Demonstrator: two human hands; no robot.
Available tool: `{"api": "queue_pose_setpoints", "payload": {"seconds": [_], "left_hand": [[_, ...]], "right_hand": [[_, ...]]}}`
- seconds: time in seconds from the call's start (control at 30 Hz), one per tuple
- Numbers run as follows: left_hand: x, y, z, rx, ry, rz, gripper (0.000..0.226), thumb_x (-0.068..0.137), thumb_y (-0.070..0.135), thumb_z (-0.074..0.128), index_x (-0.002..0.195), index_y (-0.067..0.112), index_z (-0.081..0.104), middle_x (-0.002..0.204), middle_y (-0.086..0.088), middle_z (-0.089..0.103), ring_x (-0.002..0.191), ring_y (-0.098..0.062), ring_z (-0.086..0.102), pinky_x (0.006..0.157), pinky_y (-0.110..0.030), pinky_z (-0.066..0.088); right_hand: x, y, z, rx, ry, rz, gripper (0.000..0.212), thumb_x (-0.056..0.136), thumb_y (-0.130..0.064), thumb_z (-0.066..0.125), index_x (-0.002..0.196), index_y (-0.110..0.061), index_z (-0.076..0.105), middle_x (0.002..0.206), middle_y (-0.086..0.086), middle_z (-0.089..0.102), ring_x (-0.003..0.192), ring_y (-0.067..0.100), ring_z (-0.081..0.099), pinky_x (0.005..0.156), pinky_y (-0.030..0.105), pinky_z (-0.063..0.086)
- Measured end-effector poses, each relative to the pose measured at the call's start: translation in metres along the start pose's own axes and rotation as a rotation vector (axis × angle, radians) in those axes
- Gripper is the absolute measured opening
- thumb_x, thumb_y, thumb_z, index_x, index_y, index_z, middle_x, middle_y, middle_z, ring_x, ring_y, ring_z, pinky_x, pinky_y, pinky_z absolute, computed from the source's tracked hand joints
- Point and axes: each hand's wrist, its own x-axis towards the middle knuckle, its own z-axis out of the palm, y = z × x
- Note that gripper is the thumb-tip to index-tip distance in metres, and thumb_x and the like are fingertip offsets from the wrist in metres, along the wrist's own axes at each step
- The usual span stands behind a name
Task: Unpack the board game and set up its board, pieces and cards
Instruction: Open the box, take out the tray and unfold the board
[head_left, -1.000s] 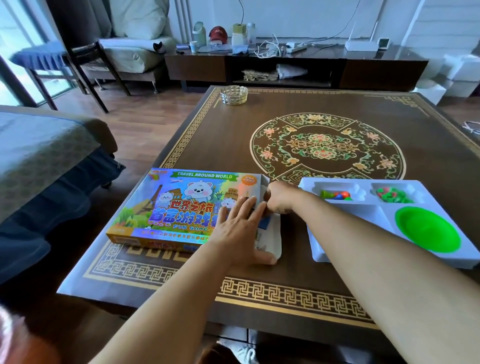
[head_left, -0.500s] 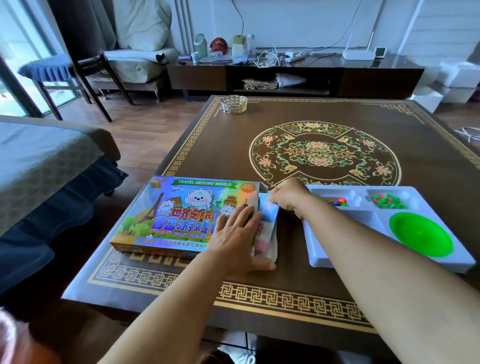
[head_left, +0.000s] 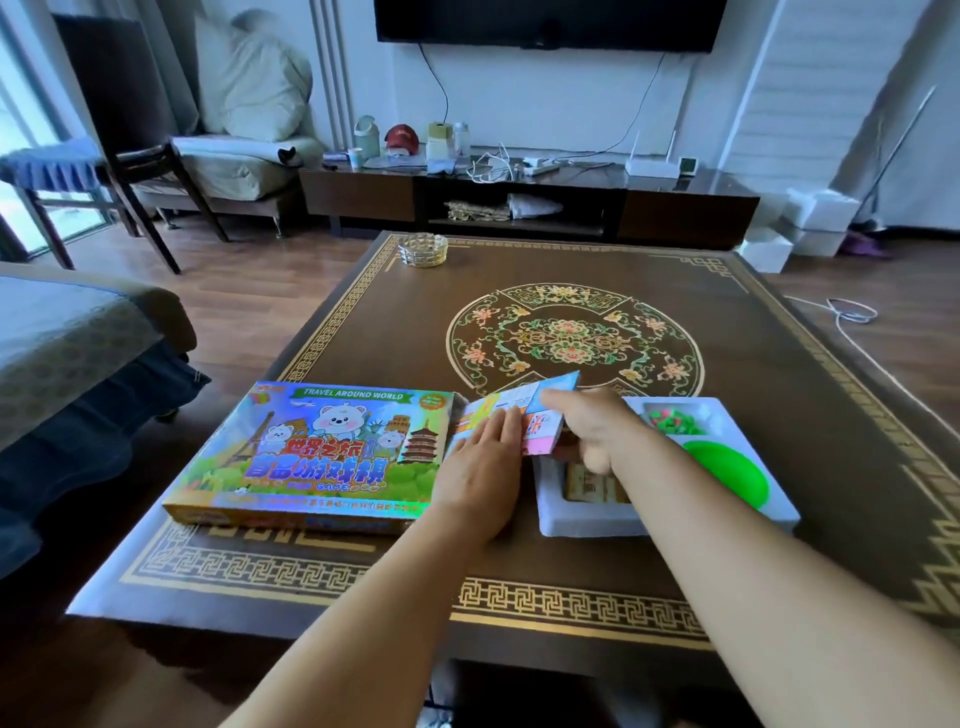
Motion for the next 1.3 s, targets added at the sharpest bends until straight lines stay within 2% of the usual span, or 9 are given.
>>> {"api": "queue_pose_setpoints", "payload": {"seconds": [0.1,0.27,0.4,0.5,0.6,0.7,0.8,1.07,1.3], "left_hand": [[-0.004,0.022,-0.001,-0.049,-0.016,0.000,0.060,0.096,0.011,0.037,0.150,0.015,0.011,0.156,-0.001,0.018,0.140,-0.021,0.026,0.107,-0.034,0.029],[0.000,0.036,0.011,-0.328,-0.053,-0.149,0.065,0.094,0.029,0.048,0.148,0.015,0.016,0.155,-0.001,0.020,0.136,-0.026,0.034,0.103,-0.038,0.035],[0.007,0.040,0.020,-0.446,-0.021,-0.326,0.052,0.089,0.026,0.053,0.134,0.010,0.033,0.142,-0.008,0.037,0.126,-0.029,0.043,0.092,-0.037,0.040],[0.019,0.047,0.033,-0.477,-0.083,-0.393,0.043,0.092,0.028,0.047,0.129,0.007,0.038,0.135,-0.012,0.043,0.120,-0.030,0.047,0.089,-0.036,0.040],[0.026,0.051,0.045,-0.523,-0.067,-0.447,0.037,0.096,0.033,0.042,0.123,0.007,0.042,0.129,-0.014,0.049,0.115,-0.030,0.050,0.084,-0.034,0.039],[0.038,0.055,0.057,-0.549,-0.046,-0.508,0.042,0.096,0.037,0.040,0.126,0.007,0.043,0.128,-0.014,0.050,0.115,-0.031,0.051,0.089,-0.038,0.042],[0.045,0.058,0.064,-0.541,-0.021,-0.529,0.038,0.096,0.031,0.041,0.124,0.006,0.044,0.126,-0.014,0.053,0.114,-0.031,0.052,0.086,-0.037,0.042],[0.049,0.073,0.059,-0.578,0.032,-0.581,0.028,0.091,0.012,0.047,0.119,0.009,0.042,0.125,-0.010,0.054,0.112,-0.028,0.055,0.074,-0.029,0.038],[0.045,0.045,0.018,-0.549,0.168,-0.540,0.024,0.094,0.022,0.042,0.112,0.006,0.045,0.116,-0.015,0.058,0.105,-0.035,0.054,0.074,-0.032,0.035]], "right_hand": [[-0.016,0.008,-0.010,-0.056,-0.051,0.025,0.016,0.092,0.000,0.048,0.088,-0.009,0.061,0.084,0.013,0.066,0.066,0.025,0.063,0.063,0.038,0.056],[-0.010,0.018,-0.049,-0.126,0.409,-0.138,0.016,0.090,-0.008,0.045,0.092,-0.012,0.061,0.082,0.007,0.060,0.064,0.020,0.054,0.049,0.020,0.035],[0.012,0.033,-0.097,-0.018,0.565,-0.085,0.021,0.089,-0.012,0.044,0.099,-0.008,0.063,0.098,0.012,0.068,0.085,0.030,0.065,0.060,0.027,0.044],[0.024,0.041,-0.132,-0.031,0.592,-0.048,0.021,0.090,-0.011,0.045,0.104,-0.009,0.061,0.101,0.013,0.069,0.083,0.029,0.066,0.066,0.029,0.050],[0.034,0.048,-0.154,-0.149,0.548,-0.058,0.015,0.089,-0.012,0.045,0.094,-0.011,0.059,0.092,0.010,0.064,0.079,0.026,0.061,0.055,0.025,0.045],[0.071,0.071,-0.185,-0.437,0.611,-0.028,0.055,0.067,-0.056,0.042,0.103,-0.019,0.060,0.110,0.011,0.064,0.103,0.033,0.058,0.085,0.044,0.051],[0.053,0.066,-0.186,-0.652,0.655,0.068,0.060,0.087,-0.053,0.042,0.134,-0.017,0.045,0.137,0.017,0.046,0.127,0.037,0.038,0.108,0.044,0.031],[0.049,0.073,-0.185,-0.420,0.581,0.038,0.036,0.093,-0.029,0.041,0.107,-0.001,0.058,0.105,0.020,0.064,0.094,0.035,0.061,0.074,0.035,0.045],[0.027,0.033,-0.151,-0.344,0.553,-0.043,0.030,0.094,-0.025,0.039,0.111,-0.005,0.055,0.105,0.015,0.062,0.096,0.032,0.062,0.073,0.035,0.048]]}}
